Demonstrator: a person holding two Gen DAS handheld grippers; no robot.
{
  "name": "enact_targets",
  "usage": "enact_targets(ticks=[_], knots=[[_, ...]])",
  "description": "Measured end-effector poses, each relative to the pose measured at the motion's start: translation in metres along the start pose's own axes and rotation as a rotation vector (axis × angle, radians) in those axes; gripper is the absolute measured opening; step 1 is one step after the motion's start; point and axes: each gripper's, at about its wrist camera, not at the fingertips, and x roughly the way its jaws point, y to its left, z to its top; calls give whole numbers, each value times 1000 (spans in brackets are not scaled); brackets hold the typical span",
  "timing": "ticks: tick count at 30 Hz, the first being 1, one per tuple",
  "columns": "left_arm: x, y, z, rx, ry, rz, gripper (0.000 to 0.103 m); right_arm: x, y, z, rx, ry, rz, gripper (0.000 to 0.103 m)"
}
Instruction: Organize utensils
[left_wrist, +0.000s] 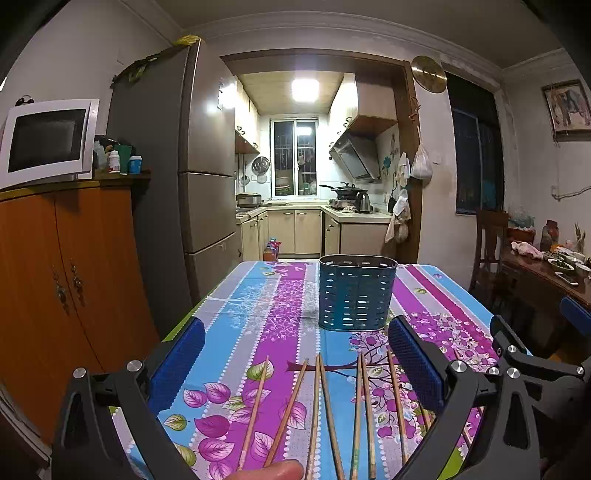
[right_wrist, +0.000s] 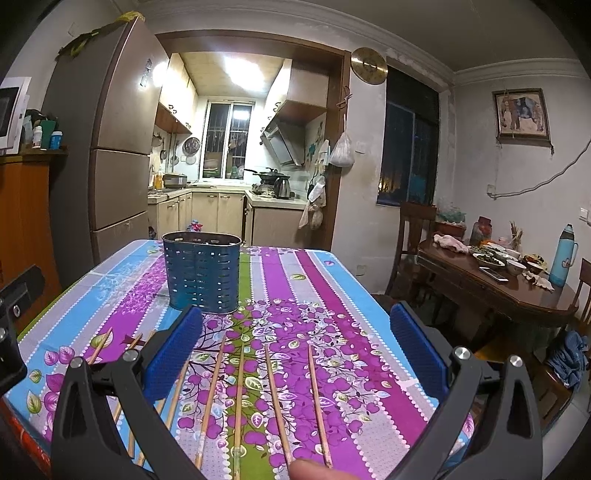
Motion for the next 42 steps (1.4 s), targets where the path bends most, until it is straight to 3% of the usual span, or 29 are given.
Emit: enact_targets(ticks=[16,32,42], knots=[[-4,6,1,-3,-11,17,100,0,3,-1,-4,4,-2,98],[3,10,-3,-11,24,24,100,-18,-1,7,-34,-99,-78,98],[4,5,-5,0,30,17,100,-15,-2,5,-36,-94,-76,98]])
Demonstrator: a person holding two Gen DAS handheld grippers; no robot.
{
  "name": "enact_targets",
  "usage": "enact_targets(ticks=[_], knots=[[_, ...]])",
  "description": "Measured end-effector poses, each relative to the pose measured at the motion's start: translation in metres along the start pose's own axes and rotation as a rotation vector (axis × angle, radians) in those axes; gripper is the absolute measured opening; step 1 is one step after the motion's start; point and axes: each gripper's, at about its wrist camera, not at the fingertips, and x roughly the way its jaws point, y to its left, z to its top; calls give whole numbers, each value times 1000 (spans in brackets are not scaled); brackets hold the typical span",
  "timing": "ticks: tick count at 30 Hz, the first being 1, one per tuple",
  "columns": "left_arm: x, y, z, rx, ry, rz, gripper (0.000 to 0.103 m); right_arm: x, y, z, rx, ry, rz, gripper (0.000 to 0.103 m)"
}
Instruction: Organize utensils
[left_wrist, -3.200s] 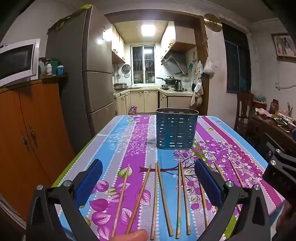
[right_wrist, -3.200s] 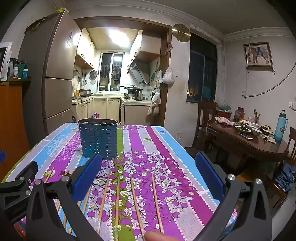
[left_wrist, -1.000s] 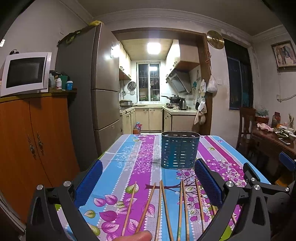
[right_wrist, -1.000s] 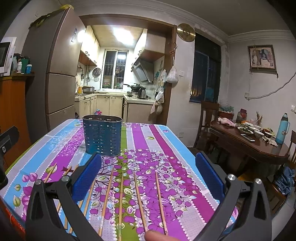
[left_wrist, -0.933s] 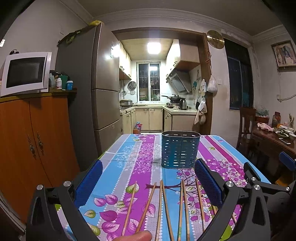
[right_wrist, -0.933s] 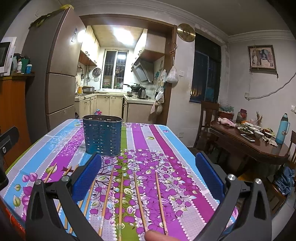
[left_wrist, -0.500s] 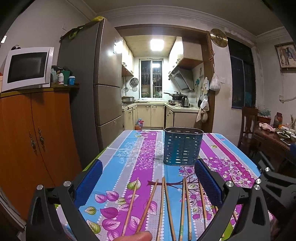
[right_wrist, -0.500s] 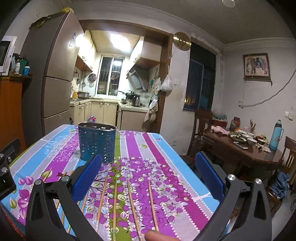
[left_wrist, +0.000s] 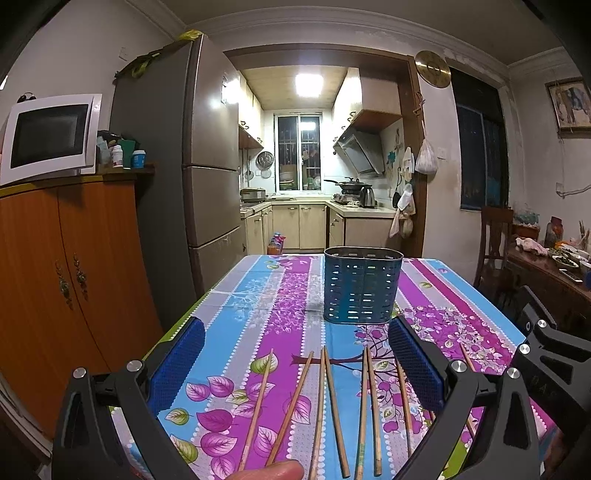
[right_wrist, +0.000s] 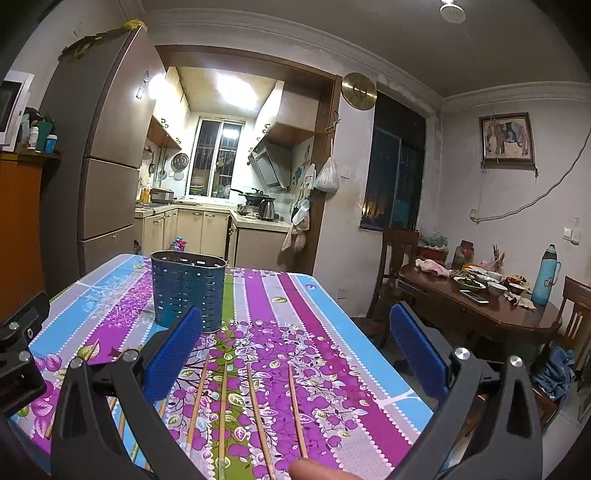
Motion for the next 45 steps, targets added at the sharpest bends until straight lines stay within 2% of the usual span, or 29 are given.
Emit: enact_targets(ticks=[25,30,35,39,45], knots=[[6,0,-5,11,21,1,99,-2,7,-1,-13,8,12,98],[12,1,-7,16,73,-12,99,1,6,-2,-6,17,17,98],[23,5,-12,10,137,7,100,10,2,-3,17,54,35,98],[25,3,-14,26,151,20,100,11,2,-5,30,76,58,98],[21,-2,-17,44,152,18,100,5,4,-3,18,69,50,98]])
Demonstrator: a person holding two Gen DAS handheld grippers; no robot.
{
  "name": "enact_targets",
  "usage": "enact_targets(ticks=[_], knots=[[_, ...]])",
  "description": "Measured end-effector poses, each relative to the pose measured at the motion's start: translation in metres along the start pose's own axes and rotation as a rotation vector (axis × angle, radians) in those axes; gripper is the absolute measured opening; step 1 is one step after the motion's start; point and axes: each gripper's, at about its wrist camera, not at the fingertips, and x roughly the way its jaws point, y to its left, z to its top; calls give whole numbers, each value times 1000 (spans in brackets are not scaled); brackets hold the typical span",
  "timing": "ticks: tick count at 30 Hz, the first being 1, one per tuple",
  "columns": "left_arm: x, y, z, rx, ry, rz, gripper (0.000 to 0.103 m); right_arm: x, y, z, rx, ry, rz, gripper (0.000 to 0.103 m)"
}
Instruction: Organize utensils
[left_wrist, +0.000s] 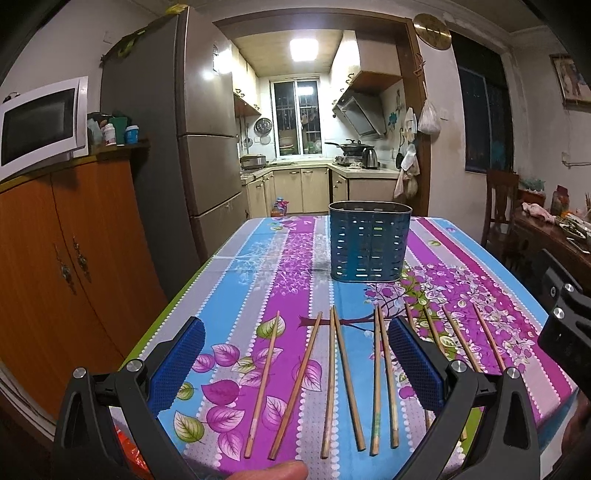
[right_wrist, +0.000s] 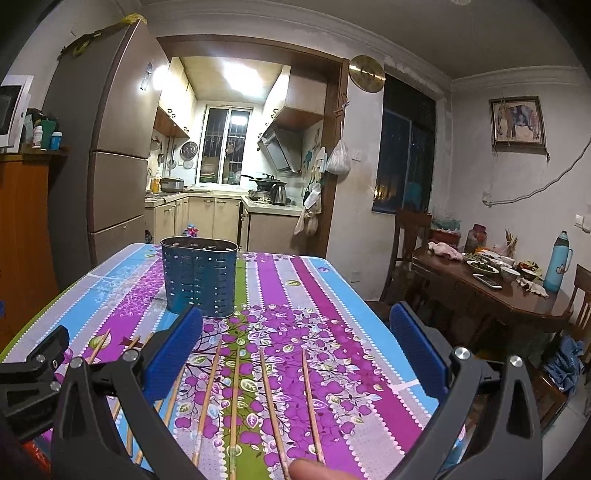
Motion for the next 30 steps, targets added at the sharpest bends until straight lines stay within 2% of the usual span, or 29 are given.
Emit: enact_targets(ticks=[12,30], knots=[[-10,2,3,-24,-29,-1,99,-19,-1,5,-44,-87,-70,98],[-7,-5,4,-11,-31,-8,99,-18,-1,6,-38,-88,-56,98]])
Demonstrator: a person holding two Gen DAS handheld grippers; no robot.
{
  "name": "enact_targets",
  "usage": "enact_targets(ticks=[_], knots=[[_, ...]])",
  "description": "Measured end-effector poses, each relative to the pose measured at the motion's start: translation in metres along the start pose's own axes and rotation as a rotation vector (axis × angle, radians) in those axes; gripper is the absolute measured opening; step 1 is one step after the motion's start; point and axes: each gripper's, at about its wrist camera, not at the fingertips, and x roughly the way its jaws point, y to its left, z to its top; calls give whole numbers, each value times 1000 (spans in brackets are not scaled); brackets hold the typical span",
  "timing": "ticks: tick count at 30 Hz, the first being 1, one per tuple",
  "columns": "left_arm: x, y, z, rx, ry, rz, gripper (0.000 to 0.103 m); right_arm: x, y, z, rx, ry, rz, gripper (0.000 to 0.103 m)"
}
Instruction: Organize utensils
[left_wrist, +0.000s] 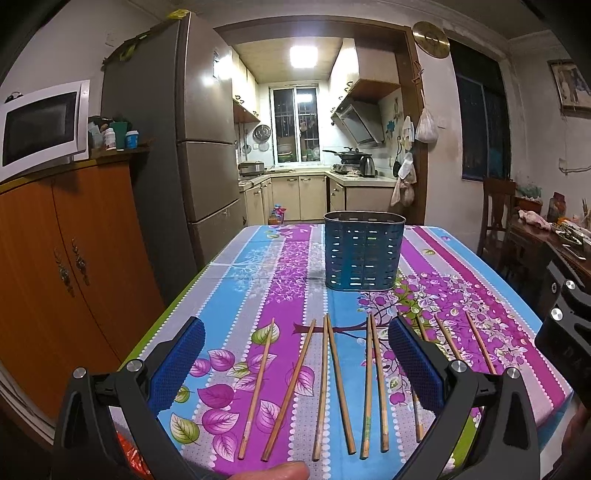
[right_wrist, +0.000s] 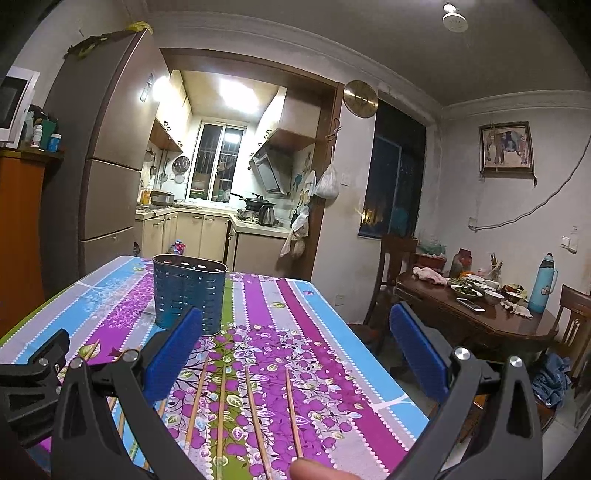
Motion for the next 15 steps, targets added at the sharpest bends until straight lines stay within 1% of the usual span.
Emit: enact_targets(ticks=[15], knots=[[0,0,-1,1,0,-2,99,3,5,-1,2,8,7,98]])
